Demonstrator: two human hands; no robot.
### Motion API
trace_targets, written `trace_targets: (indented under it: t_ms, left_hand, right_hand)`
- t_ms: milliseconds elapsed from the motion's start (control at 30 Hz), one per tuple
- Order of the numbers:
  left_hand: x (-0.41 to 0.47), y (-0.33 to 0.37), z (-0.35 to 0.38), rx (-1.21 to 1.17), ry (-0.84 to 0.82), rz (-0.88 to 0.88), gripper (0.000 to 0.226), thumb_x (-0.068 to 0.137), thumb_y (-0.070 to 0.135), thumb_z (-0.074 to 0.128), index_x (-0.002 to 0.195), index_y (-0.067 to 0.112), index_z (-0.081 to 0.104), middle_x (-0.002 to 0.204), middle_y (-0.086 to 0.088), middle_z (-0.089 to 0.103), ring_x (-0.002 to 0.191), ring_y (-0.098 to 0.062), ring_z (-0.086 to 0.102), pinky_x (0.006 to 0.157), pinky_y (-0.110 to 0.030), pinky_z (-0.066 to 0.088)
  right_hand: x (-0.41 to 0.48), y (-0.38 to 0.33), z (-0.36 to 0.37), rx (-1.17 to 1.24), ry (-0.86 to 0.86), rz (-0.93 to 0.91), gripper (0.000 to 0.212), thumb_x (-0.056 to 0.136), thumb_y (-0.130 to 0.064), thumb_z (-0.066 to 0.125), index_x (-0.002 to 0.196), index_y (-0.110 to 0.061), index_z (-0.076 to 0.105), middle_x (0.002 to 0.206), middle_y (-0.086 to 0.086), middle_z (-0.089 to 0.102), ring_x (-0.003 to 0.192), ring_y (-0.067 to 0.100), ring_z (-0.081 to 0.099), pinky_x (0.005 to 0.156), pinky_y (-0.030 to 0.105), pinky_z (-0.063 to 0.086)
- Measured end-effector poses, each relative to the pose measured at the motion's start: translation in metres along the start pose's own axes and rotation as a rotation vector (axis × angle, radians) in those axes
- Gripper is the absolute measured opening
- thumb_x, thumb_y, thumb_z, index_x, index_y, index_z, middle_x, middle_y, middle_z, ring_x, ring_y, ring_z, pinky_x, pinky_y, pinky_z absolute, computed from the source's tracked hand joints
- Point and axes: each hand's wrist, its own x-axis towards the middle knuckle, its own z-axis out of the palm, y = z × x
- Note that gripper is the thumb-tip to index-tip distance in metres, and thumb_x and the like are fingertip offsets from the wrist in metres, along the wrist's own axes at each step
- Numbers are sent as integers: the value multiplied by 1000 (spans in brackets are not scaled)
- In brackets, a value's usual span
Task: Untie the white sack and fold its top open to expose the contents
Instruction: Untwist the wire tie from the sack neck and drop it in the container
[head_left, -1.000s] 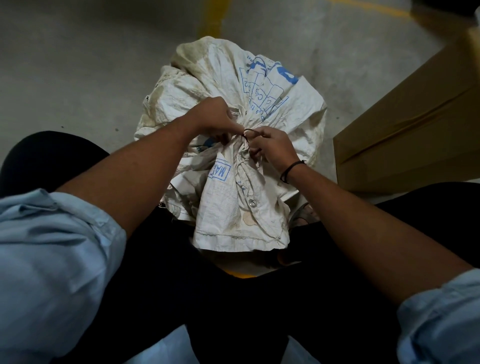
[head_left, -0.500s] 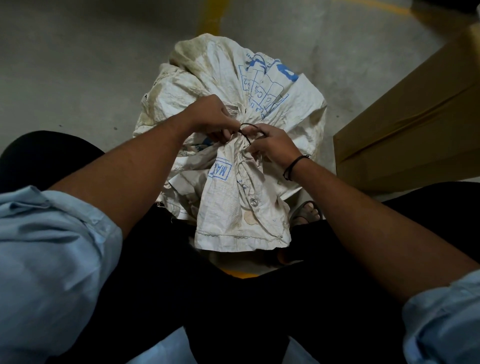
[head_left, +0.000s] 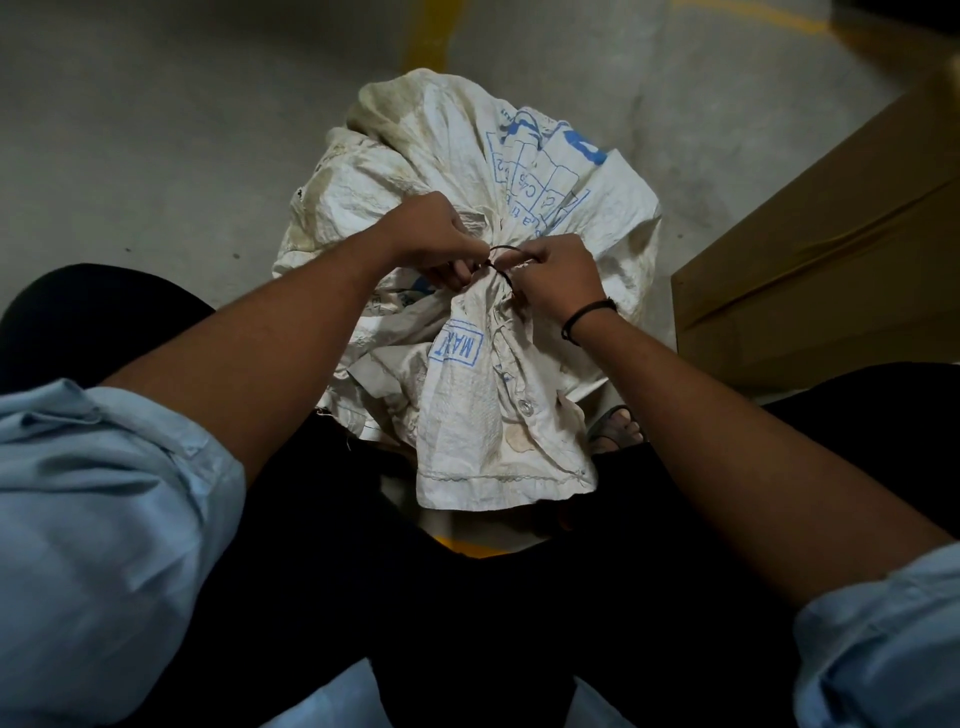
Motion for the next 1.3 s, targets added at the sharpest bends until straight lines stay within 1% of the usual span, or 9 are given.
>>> trace_targets:
  t_ms: [100,233,467,567,667,800,933,1133,1300]
  left_hand:
    - [-1,1,0,10,-3,0,20,84,17,71,84,0,81,76,-14,78,77,-30,78,67,-37,65]
    - [-2,1,1,45,-7,13,22,85,17,69,83,-1,81,77,-15,78,75,-28,78,64,-32,64]
    - [5,-3,0,45,-47,-8,23,85,18,70,83,-2,80,79,-17,78,75,-29,78,69,-36,65]
    - [4,0,0,45,-56,-10,23,85,18,71,82,-4,79,78,-16,77,77,-31,78,69,-36,64]
    - [3,3,1,48,-64,-15,23,85,16,70,82,-5,78,78,-18,77,80,-33,77,74,-42,65]
    - [3,3,2,22,-54,-11,23,86,15,69,85,-6,78,78,-17,77,82,-35,77,77,-45,64]
    - [2,2,1,3,-43,-17,22,86,16,70,88,-4,79,79,-16,78,83,-34,77,78,-45,64]
    - [2,2,0,17,-50,-34,24,87,17,71,88,-5,79,79,-16,78,82,-33,77,72,-39,65]
    - [1,5,1,15,-62,-44,26,89,16,70,91,-9,77,85,-22,77,84,-35,76,62,-31,63]
  right_hand:
    - [5,-2,0,-89,-24,9,24,77,-18,64,83,2,76,82,22,74,70,25,68,56,31,47]
    - [5,-6,0,-44,-54,70,31,75,-15,65,79,15,65,59,18,52,56,18,43,52,28,33]
    - [-1,-13,-9,42,-174,175,28,87,-10,63,102,14,68,77,26,67,57,22,57,39,16,36]
    - [-3,-15,-8,-9,-209,194,28,89,-10,60,103,13,67,66,16,62,52,22,56,49,22,41]
    - [-3,-13,-8,4,-218,210,27,85,-6,58,104,11,66,78,16,64,61,24,58,61,32,46]
    - [0,-13,-11,-10,-194,205,11,84,-7,59,85,1,67,73,13,59,57,21,53,56,31,45]
    - [5,-7,-4,-107,7,127,23,72,-14,59,74,9,61,60,11,52,55,19,44,52,31,37]
    - [4,-12,-13,23,-92,223,22,72,-4,70,87,13,70,67,16,63,49,19,56,50,30,45]
    - [-1,-9,-17,224,-187,333,28,72,7,59,96,16,70,75,19,62,60,24,62,50,24,42]
